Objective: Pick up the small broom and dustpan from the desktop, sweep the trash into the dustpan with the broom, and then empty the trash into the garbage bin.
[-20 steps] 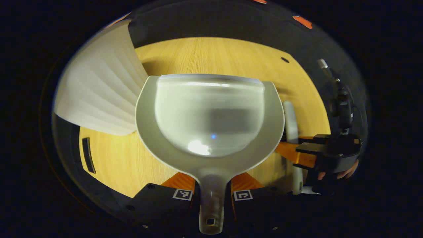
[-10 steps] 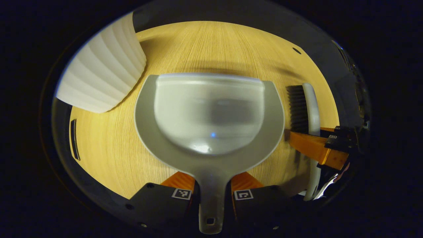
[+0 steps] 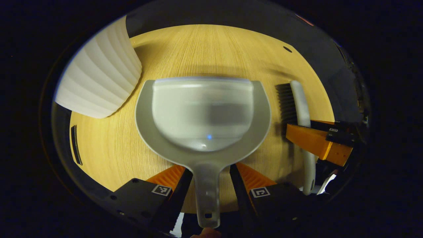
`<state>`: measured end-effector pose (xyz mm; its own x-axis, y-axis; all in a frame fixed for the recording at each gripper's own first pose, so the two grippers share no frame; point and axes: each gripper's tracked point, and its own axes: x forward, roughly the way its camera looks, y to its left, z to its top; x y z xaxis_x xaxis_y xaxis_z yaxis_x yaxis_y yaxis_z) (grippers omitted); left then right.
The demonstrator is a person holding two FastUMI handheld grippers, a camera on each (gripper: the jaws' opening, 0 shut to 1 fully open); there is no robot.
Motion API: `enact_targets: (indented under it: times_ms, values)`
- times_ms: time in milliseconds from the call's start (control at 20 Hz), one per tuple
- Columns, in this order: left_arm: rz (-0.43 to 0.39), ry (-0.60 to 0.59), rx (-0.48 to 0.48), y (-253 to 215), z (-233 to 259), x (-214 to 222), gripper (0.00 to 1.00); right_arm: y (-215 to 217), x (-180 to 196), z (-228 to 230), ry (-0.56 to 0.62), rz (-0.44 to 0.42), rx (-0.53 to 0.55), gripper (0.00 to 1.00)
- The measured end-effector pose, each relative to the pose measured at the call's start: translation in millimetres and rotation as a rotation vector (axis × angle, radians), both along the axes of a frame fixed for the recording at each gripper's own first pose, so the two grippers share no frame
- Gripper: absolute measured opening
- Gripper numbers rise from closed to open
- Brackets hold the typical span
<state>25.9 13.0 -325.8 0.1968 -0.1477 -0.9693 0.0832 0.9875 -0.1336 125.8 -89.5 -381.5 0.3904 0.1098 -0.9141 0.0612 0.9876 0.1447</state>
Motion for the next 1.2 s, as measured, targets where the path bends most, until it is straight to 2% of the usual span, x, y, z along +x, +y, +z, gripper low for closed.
enact_targets:
  times_ms: [50, 100, 250, 400, 450, 550, 600, 650, 700, 750, 850, 1000, 1200]
  values:
    - [-0.014, -0.018, -0.003, 3.8, 6.0, 3.0, 0.72, -4.5, -1.9, 5.2, -0.016, -0.018, -0.003, 0.82]
    - [-0.03, -0.042, 0.009, 10.8, 14.4, 6.6, 0.73, -9.4, -2.7, 10.3, -0.043, -0.032, -0.007, 0.94]
    - [-0.044, -0.131, 0.031, 31.9, 50.9, 23.2, 0.75, -19.6, -1.1, 31.3, -0.121, -0.081, -0.001, 0.95]
    - [-0.061, -0.364, 0.063, 45.0, 110.1, 76.0, 0.78, -22.0, 2.8, 76.5, -0.243, -0.148, 0.032, 0.95]
    - [-0.065, -0.463, 0.086, 48.8, 133.7, 99.9, 0.8, -27.3, 10.2, 93.9, -0.33, -0.169, 0.023, 0.95]
    - [-0.068, -0.618, 0.101, 51.2, 175.5, 146.0, 0.93, -40.0, 21.4, 124.7, -0.496, -0.191, -0.021, 0.96]
    - [-0.065, -0.673, 0.081, 49.0, 195.7, 165.6, 0.94, -44.1, 23.8, 138.0, -0.562, -0.197, -0.044, 0.95]
    - [-0.05, -0.731, 0.065, 95.1, 177.8, 104.3, 0.93, -46.5, 29.5, 162.1, -0.641, -0.199, -0.07, 0.95]
    - [-0.034, -0.801, 0.037, 86.7, 207.0, 138.5, 0.94, -49.0, 35.3, 184.6, -0.715, -0.196, -0.093, 0.95]
    - [-0.019, -0.872, 0.016, 93.5, 212.0, 162.3, 0.93, -49.1, 40.4, 208.3, -0.79, -0.191, -0.119, 0.95]
    - [-0.002, -1.023, 0.02, 93.1, 248.9, 189.1, 0.92, -55.8, 40.7, 244.3, -0.919, -0.18, -0.159, 0.95]
    - [0.039, -1.243, 0.004, 127.6, 300.0, 186.2, 0.91, -58.6, 33.2, 281.4, -1.052, -0.16, -0.218, 0.95]
    - [0.099, -1.359, 0.026, 163.9, 318.0, 176.1, 0.9, -60.9, 25.0, 314.6, -1.143, -0.161, -0.307, 0.94]
